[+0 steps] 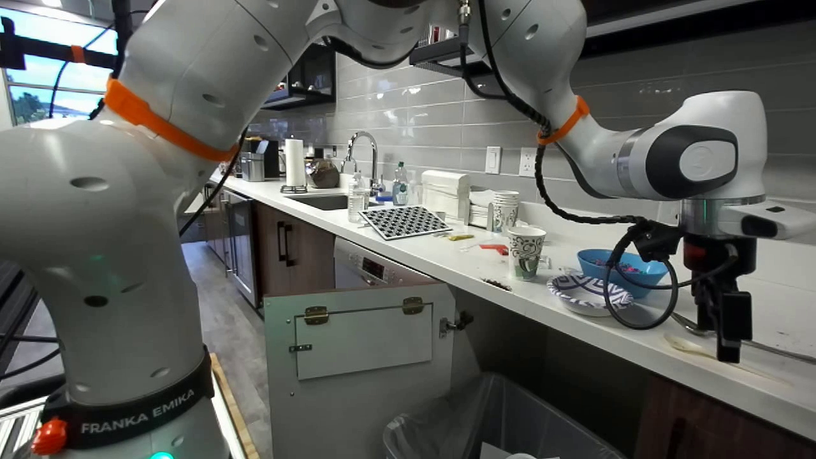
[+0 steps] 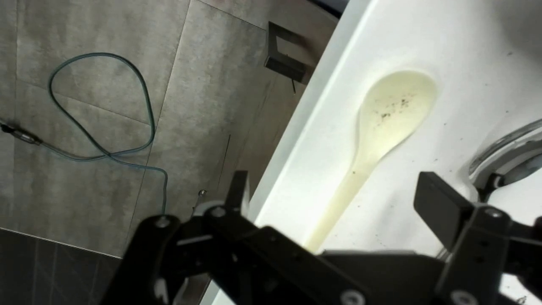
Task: Use the white spoon to transfer some contents from the blue bowl into the white bowl
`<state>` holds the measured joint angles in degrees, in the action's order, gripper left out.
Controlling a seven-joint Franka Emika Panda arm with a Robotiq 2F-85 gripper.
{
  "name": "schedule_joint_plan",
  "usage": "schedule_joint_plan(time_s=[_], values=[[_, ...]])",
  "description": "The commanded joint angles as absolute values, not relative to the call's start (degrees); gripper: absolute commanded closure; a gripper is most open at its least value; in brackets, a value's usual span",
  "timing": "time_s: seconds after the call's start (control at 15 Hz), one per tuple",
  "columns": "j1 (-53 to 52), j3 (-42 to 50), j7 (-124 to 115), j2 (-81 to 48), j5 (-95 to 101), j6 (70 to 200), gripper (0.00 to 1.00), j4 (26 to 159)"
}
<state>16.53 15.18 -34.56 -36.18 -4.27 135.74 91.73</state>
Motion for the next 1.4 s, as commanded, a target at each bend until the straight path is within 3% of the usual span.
schedule_joint_plan(time_s=[0.0,0.27,0.6,0.67,1.07,1.2,1.33], values=[[17.5,15.1,-33.2,-39.3,-7.2,132.8,0.07,87.5],[18.0,14.9,-33.8,-41.0,-9.0,132.2,0.13,85.5],[18.6,14.4,-34.0,-42.9,-11.4,132.3,0.30,83.2],[18.6,14.4,-34.1,-43.2,-11.7,132.2,0.27,82.7],[18.8,14.6,-34.7,-44.9,-12.3,131.4,0.80,80.1],[19.1,14.6,-34.8,-45.2,-12.4,130.8,0.92,79.3],[19.1,14.6,-35.0,-45.7,-12.3,130.5,0.96,78.7]])
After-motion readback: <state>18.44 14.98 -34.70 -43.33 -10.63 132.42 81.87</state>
